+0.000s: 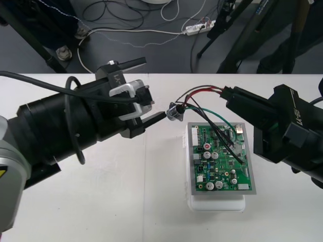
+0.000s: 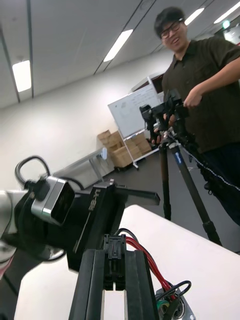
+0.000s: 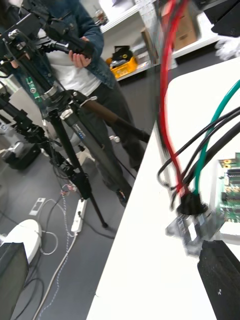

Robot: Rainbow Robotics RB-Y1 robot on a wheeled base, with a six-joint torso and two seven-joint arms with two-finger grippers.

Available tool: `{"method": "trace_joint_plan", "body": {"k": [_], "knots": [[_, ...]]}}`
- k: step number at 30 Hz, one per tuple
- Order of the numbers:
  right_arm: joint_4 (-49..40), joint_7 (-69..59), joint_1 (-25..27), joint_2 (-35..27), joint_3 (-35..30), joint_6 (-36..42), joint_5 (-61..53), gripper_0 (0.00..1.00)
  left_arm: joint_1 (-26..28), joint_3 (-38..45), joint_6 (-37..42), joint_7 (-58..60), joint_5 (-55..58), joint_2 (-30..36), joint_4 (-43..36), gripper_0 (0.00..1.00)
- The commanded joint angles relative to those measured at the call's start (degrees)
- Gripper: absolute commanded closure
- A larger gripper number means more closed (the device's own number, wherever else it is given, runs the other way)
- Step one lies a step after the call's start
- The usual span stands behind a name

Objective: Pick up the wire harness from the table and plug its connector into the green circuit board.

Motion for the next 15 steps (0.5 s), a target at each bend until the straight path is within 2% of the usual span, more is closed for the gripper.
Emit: {"method": "trace_joint_plan", "body": {"k": [1, 8, 12, 15], "knots": [[0.2, -1.8, 0.9, -1.1, -5.2, -6.3, -3.4, 1.0, 0.7, 5.4, 3.6, 0.5, 8.9, 7.7, -1.0, 0.0], [2.5, -1.8, -1.4, -2.5, -5.7, -13.3, -4.6, 1.0, 0.0, 9.6, 3.6, 1.6, 20.7, 15.3, -1.0, 0.0], [3.7, -2.0, -2.7, -2.5, -5.1, -16.4, -4.7, 1.0, -1.4, 10.9, 3.0, 2.4, 25.0, 17.5, -0.8, 0.0], [5.3, -1.9, -3.7, -2.6, -3.0, -18.4, -4.8, 1.0, -3.8, 12.5, -0.8, 5.8, 30.2, 17.7, 1.0, 0.0]]}}
